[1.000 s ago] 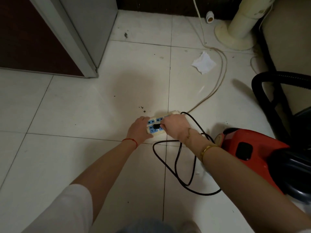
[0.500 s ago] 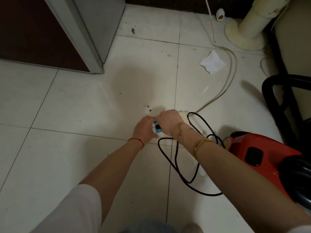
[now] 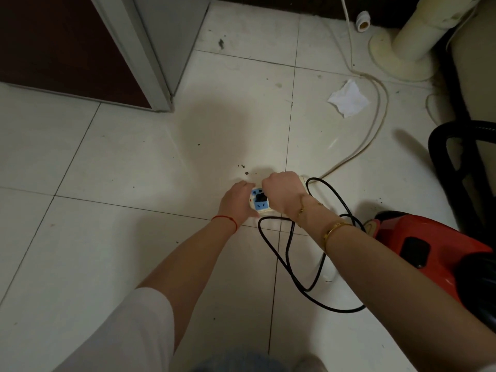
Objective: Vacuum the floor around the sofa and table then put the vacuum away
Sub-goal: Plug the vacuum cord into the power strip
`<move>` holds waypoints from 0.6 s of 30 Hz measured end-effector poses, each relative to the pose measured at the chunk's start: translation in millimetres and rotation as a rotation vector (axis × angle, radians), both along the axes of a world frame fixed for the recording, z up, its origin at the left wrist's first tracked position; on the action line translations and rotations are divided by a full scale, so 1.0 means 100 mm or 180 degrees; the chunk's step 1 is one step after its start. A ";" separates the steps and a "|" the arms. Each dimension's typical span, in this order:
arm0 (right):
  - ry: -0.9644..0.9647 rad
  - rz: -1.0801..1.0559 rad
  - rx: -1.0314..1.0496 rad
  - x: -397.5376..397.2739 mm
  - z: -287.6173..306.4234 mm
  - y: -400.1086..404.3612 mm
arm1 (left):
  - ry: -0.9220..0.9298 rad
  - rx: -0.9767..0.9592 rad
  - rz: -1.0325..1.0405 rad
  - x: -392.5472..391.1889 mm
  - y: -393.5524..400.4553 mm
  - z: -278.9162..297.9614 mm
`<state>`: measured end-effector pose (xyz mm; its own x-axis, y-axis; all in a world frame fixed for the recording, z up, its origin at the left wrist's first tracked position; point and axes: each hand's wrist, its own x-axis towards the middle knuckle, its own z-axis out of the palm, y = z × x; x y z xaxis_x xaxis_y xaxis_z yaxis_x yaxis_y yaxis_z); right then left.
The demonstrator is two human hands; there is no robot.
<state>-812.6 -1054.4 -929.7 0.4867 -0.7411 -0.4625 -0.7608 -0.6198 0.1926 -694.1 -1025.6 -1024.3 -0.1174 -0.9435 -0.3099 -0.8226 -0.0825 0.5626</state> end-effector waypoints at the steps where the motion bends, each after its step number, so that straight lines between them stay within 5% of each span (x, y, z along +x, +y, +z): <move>1: 0.0000 0.0017 0.0007 0.00 0.00 0.00 | 0.0002 -0.0001 0.0003 0.00 0.00 0.00; 18: 0.0033 0.0168 0.0063 0.04 -0.04 -0.04 | 0.0104 0.0013 0.0056 0.01 0.01 0.01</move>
